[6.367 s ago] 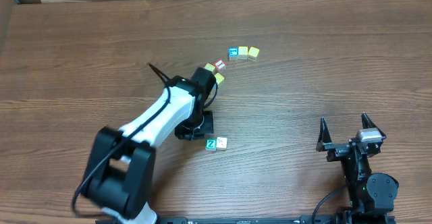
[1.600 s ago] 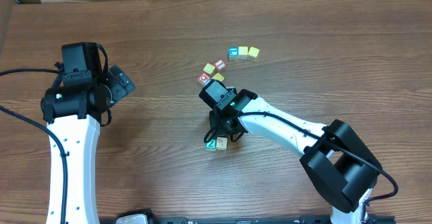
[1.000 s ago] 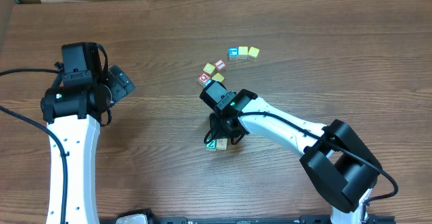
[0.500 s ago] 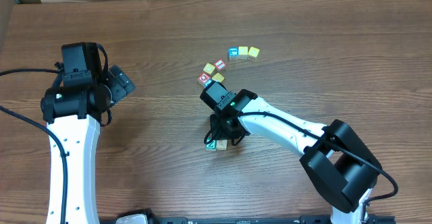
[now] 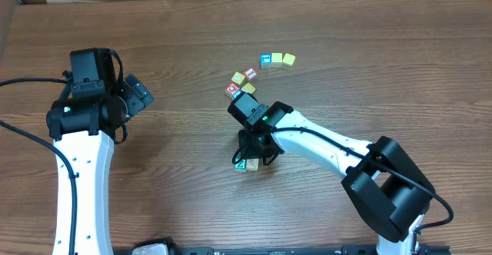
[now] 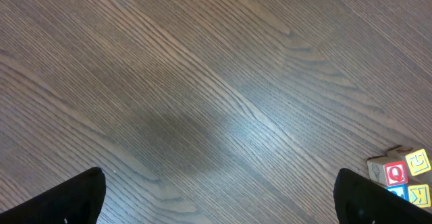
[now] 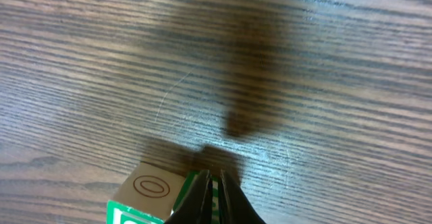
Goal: Flip 4 blocks
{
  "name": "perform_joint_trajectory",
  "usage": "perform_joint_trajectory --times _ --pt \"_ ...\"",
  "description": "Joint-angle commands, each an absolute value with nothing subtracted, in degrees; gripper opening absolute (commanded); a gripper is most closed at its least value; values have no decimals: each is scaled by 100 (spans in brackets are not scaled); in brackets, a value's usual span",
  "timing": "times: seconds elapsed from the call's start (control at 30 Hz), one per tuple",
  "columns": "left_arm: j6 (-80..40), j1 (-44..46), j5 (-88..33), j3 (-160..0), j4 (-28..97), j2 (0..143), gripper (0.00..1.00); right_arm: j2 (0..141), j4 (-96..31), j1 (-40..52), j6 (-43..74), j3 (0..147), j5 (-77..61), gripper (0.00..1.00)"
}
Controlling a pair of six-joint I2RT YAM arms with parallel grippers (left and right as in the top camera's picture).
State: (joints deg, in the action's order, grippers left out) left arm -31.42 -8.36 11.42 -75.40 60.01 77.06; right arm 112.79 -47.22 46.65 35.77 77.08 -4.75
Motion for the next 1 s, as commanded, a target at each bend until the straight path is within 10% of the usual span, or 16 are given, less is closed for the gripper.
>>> perform_joint_trajectory --times 0.0,0.7,0.97 --pt "-3175 -854 1216 -7612 5996 7752 100 11253 -4740 4703 3559 7710 -639 7" --pt "-3175 -854 1216 -7612 5996 7752 100 11253 -4829 4757 3562 7710 -672 8" --pt "-3175 -854 1216 -7612 5996 7752 100 11253 -4650 4584 3557 7815 -611 22"
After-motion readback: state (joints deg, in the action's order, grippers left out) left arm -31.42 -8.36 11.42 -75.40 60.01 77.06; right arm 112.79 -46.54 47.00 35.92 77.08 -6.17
